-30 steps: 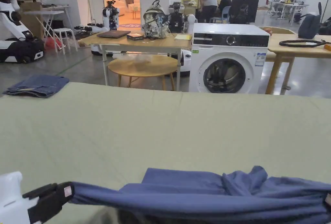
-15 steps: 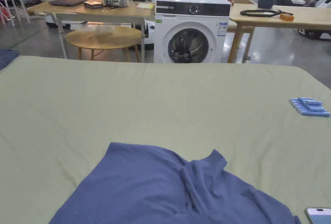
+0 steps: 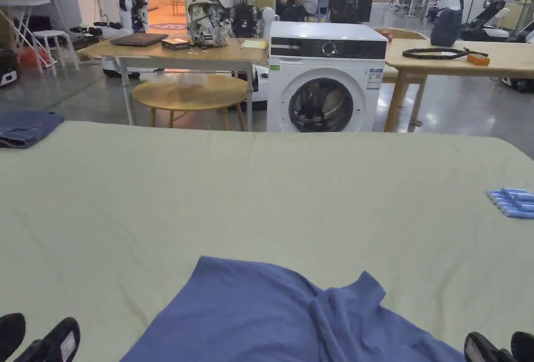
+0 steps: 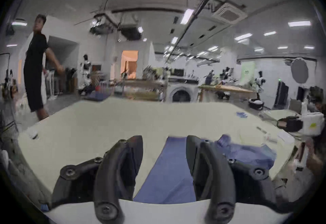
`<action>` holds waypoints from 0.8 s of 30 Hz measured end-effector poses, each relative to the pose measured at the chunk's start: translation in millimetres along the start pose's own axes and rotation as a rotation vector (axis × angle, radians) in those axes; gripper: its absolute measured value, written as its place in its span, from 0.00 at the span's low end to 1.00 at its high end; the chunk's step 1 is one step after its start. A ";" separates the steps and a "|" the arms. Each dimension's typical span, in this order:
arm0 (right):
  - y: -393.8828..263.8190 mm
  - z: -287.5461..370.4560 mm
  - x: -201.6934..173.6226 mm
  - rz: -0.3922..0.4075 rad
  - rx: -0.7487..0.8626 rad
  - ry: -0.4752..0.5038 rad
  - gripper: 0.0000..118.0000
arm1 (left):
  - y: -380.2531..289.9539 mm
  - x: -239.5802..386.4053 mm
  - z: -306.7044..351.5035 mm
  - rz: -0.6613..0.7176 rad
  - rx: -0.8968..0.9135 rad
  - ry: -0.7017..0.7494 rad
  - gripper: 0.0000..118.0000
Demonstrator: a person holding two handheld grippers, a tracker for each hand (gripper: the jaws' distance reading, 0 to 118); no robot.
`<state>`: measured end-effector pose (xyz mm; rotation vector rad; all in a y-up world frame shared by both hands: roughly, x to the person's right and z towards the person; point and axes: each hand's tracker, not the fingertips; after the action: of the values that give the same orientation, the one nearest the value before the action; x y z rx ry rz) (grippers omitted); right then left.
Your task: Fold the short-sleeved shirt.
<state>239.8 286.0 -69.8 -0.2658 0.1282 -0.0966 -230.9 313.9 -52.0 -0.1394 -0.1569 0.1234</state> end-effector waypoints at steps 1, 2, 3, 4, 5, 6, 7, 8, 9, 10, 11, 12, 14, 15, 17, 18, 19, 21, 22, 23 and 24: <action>1.9 -3.6 -3.9 0.012 0.010 0.012 0.16 | 0.3 -1.5 -4.2 0.031 0.020 -0.033 0.20; 2.2 -7.4 -7.7 0.019 0.004 -0.001 0.08 | 3.0 -1.5 -7.7 0.066 0.047 -0.059 0.02; 2.9 -11.4 -12.5 0.036 -0.002 -0.009 0.01 | 4.2 -2.0 -12.7 0.103 0.030 -0.070 0.00; 1.4 -14.4 -13.5 0.053 -0.010 -0.012 0.00 | 2.3 -0.7 -14.6 0.113 0.010 -0.055 0.00; 0.3 -14.7 -16.8 0.065 -0.009 -0.010 0.00 | 1.3 -0.1 -15.0 0.106 0.041 -0.050 0.00; -1.3 -14.0 -19.5 0.063 -0.005 -0.010 0.00 | 2.5 -1.6 -15.6 0.112 0.029 -0.066 0.00; -1.4 -14.2 -21.1 0.058 -0.008 -0.002 0.00 | 1.5 0.4 -15.9 0.115 0.000 -0.068 0.00; -2.5 -15.6 -20.7 0.049 -0.016 0.010 0.00 | 2.5 -0.7 -14.7 0.112 0.019 -0.050 0.00; -3.9 -16.6 -22.3 0.051 -0.016 0.010 0.00 | 1.6 -1.2 -13.7 0.116 0.009 -0.053 0.00; -5.0 -17.4 -23.8 0.053 -0.017 0.008 0.00 | 1.8 -4.5 -11.9 0.121 0.000 -0.052 0.00; -5.2 -18.1 -23.9 0.055 -0.024 0.008 0.00 | 1.1 -7.9 -9.0 0.127 -0.004 -0.038 0.00; -6.3 -18.9 -21.2 0.051 -0.031 0.012 0.00 | 0.5 -14.5 -5.2 0.141 0.000 -0.003 0.06; -9.9 -18.0 -19.4 0.032 -0.040 0.026 0.00 | -4.9 -30.2 0.6 0.182 -0.068 0.050 0.36; -12.1 -17.7 -17.6 0.014 -0.054 0.043 0.00 | -11.0 -41.8 3.6 0.198 -0.112 0.057 0.44; -18.0 -18.5 -14.5 0.000 -0.068 0.051 0.00 | -35.0 -71.5 8.4 0.254 -0.255 0.059 0.45; -21.2 -19.8 -13.5 -0.002 -0.086 0.053 0.00 | -50.5 -79.6 11.7 0.282 -0.302 0.095 0.45; -24.3 -21.2 -12.8 -0.005 -0.101 0.054 0.00 | -66.6 -87.5 14.2 0.305 -0.332 0.127 0.45; -28.5 -24.0 -11.1 -0.018 -0.124 0.058 0.00 | -87.6 -82.0 6.9 0.336 -0.420 0.167 0.45; -30.0 -25.7 -9.8 -0.033 -0.139 0.068 0.00 | -102.1 -83.4 1.9 0.337 -0.467 0.182 0.45; -31.1 -27.0 -8.7 -0.049 -0.145 0.076 0.00 | -114.6 -83.5 -4.3 0.342 -0.488 0.187 0.45; -31.6 -27.8 -9.5 -0.058 -0.148 0.082 0.00 | -127.2 -84.5 -11.5 0.367 -0.532 0.176 0.45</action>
<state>224.1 249.6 -86.9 -0.4135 0.2098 -0.1565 -297.7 176.1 -56.9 -0.7081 0.0169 0.4334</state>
